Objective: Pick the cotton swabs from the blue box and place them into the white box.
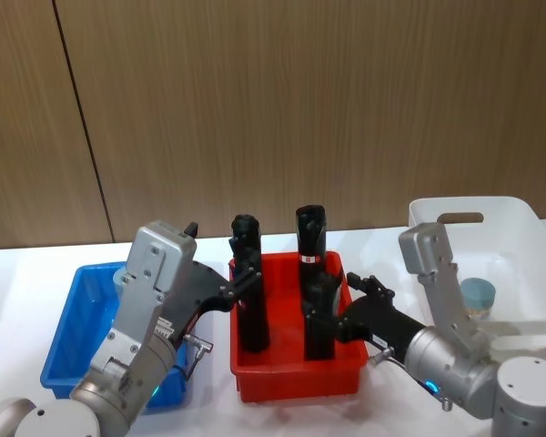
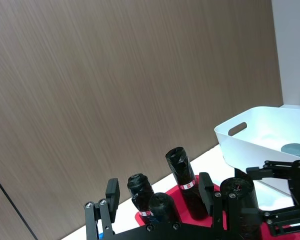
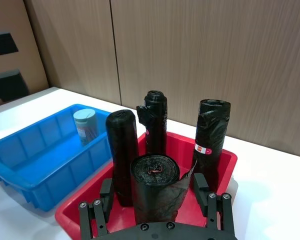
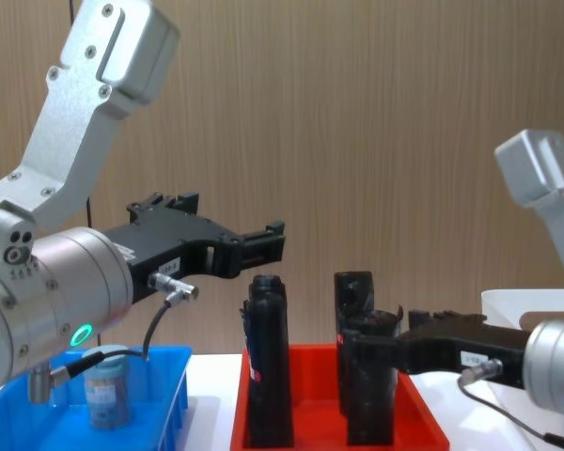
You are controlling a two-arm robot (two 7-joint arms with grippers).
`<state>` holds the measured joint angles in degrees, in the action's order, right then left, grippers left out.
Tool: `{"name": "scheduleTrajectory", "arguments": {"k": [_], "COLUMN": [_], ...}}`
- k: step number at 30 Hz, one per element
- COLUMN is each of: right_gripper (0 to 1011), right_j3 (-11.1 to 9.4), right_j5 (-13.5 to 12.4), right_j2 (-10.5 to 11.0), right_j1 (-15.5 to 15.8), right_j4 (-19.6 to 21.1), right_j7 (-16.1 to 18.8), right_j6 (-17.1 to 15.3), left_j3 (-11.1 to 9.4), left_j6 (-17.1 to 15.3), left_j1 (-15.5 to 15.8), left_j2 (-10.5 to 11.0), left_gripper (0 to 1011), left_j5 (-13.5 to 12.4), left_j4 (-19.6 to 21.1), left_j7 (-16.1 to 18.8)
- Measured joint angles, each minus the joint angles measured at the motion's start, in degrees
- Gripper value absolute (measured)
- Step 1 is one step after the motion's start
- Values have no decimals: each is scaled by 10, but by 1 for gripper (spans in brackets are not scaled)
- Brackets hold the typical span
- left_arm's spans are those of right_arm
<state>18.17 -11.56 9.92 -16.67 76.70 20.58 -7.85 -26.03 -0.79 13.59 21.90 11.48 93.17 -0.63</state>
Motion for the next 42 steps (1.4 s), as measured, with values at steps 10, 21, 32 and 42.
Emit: {"name": "scheduleTrajectory", "arguments": {"k": [10,21,32,42], "right_gripper": [1001,865,556,527], "right_j3": [10,16,19,17], "right_j5": [19,30,34,33], "right_j2": [-21,-40,-47,-43], "right_j1": [-30,-57,-68,-61], "right_j4": [-49,-95,-108,-83], "right_j7": [-12,-25,-34,-41], "right_j6": [5,6,3,-1], "left_j3": [0,0,0,0], "left_j6": [0,0,0,0], "left_j1": [0,0,0,0], "left_j2": [0,0,0,0], "left_gripper": [1000,1000,1000,999], "left_j5": [0,0,0,0], "left_j4": [0,0,0,0], "left_j7": [0,0,0,0]}}
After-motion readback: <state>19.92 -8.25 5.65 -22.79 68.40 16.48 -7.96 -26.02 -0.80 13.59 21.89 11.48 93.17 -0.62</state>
